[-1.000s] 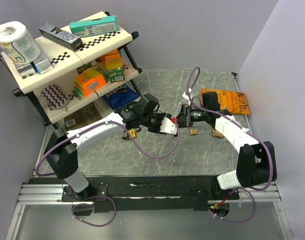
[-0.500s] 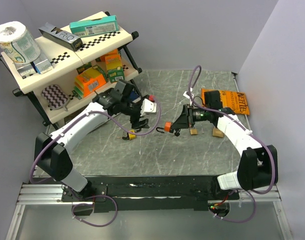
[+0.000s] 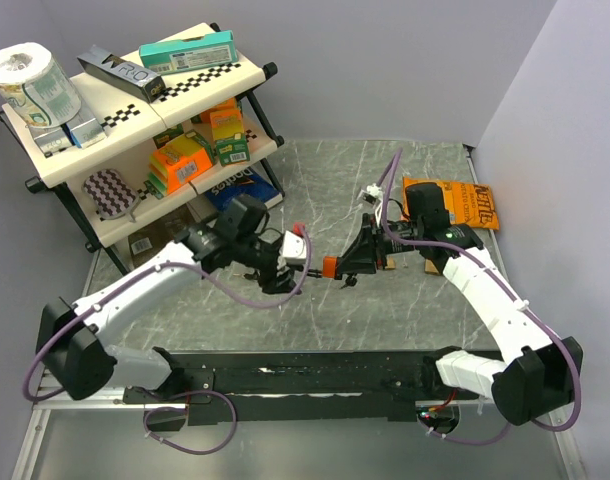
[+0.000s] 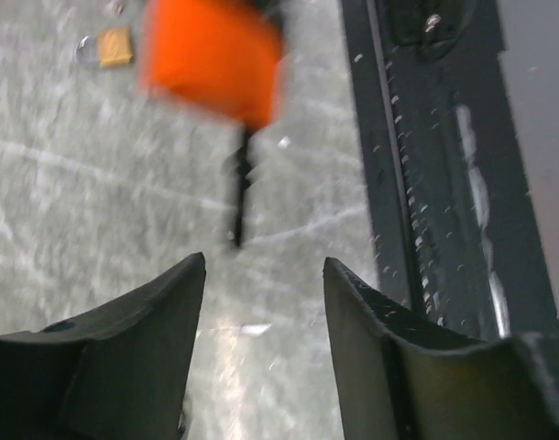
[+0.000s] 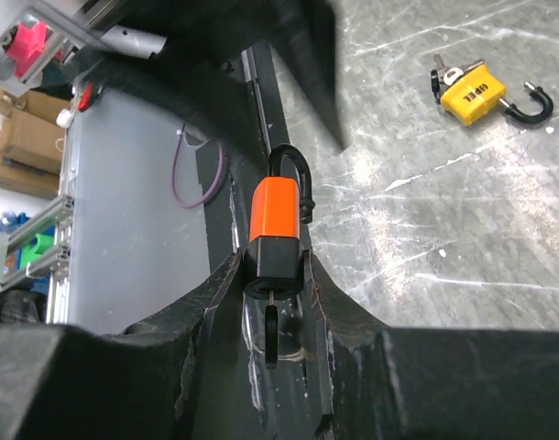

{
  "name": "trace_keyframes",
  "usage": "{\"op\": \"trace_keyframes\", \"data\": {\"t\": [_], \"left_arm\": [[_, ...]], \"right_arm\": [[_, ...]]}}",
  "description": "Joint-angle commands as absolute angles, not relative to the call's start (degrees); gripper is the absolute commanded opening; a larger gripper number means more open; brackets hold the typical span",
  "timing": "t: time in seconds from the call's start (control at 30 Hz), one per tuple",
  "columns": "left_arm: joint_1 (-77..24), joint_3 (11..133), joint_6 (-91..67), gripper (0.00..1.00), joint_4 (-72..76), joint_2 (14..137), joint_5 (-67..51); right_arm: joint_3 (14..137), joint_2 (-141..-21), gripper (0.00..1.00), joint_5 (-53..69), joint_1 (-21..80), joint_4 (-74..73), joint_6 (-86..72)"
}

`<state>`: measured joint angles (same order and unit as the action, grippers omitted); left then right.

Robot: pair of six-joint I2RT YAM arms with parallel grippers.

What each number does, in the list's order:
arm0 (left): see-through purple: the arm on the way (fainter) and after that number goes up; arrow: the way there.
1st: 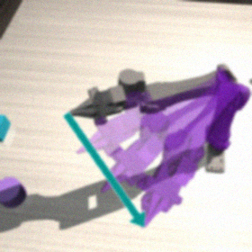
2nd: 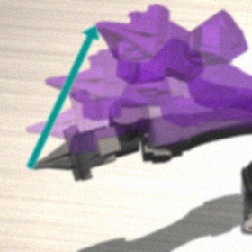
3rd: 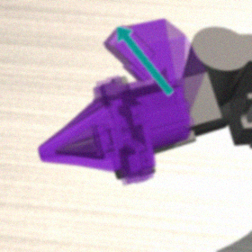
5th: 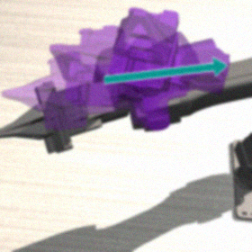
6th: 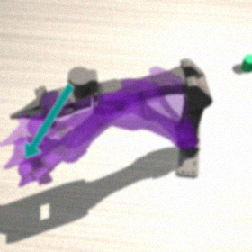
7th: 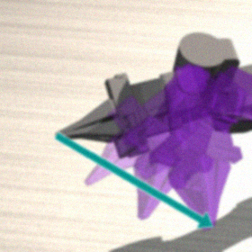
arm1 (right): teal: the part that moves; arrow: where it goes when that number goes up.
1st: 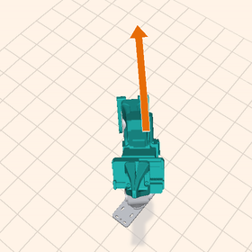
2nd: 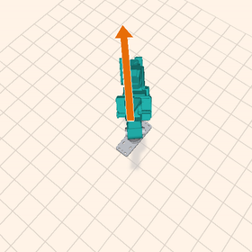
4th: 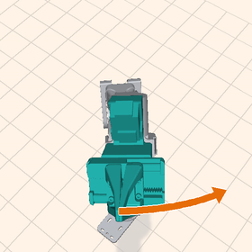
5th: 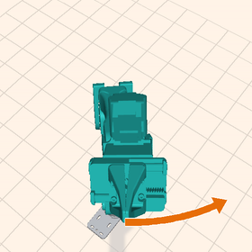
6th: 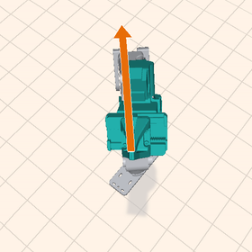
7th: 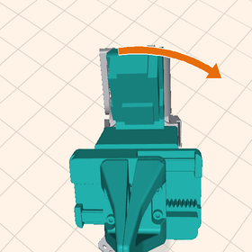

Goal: Lock with the key
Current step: Lock the lock.

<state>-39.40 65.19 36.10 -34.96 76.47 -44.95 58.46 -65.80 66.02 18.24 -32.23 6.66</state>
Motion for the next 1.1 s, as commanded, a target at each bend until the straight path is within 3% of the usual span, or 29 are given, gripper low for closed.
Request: {"op": "trace_keyframes", "data": {"t": [0.0,0.23,0.43,0.53,0.57,0.67,0.7,0.73,0.77,0.8,0.83,0.87,1.07], "left_arm": [[-43.7,62.3,30.5,0.56,-25.8,72.4,-41.8],[-44.9,61.7,30.4,0.49,-24.1,72.5,-39.8],[-45.4,62.3,30.6,0.28,-24.0,73.2,-40.1],[-45.4,62.4,30.6,0.14,-24.6,73.2,-40.4],[-45.4,62.4,30.7,0.04,-24.9,73.2,-40.5],[-45.4,62.5,31.4,0.01,-26.4,73.1,-40.9],[-45.4,62.5,31.5,0.01,-26.9,73.0,-41.0],[-45.3,62.6,31.2,0.01,-27.2,72.9,-41.4],[-44.9,62.7,30.6,0.01,-27.7,72.7,-41.9],[-44.7,62.8,30.2,0.01,-28.3,72.6,-42.7],[-44.0,63.5,30.0,0.01,-28.8,72.6,-44.0],[-43.8,63.8,29.7,0.01,-30.0,72.7,-44.5],[-42.9,67.5,30.3,0.01,-35.0,73.7,-47.3]], "right_arm": [[58.8,-65.0,0.00,68.4,19.1,-29.3,5.1],[57.5,-64.8,0.00,70.2,19.6,-27.6,3.4],[56.0,-64.8,0.00,71.0,19.8,-26.3,1.7],[55.9,-65.0,0.00,71.3,19.9,-26.2,1.5],[56.0,-65.0,0.00,71.2,20.0,-26.1,1.4],[56.3,-65.7,0.00,71.3,19.8,-26.4,1.0],[56.8,-66.0,0.04,71.2,19.8,-26.6,1.0],[57.1,-66.2,0.20,70.0,19.9,-27.1,1.1],[57.7,-66.5,0.45,69.2,19.3,-29.2,2.1],[59.1,-67.0,0.85,68.1,18.9,-30.7,3.2],[60.0,-67.1,0.95,65.9,18.4,-32.2,4.3],[60.7,-67.3,1.00,65.4,17.8,-33.6,6.8],[62.3,-65.0,1.00,64.2,14.3,-37.3,14.3]]}}
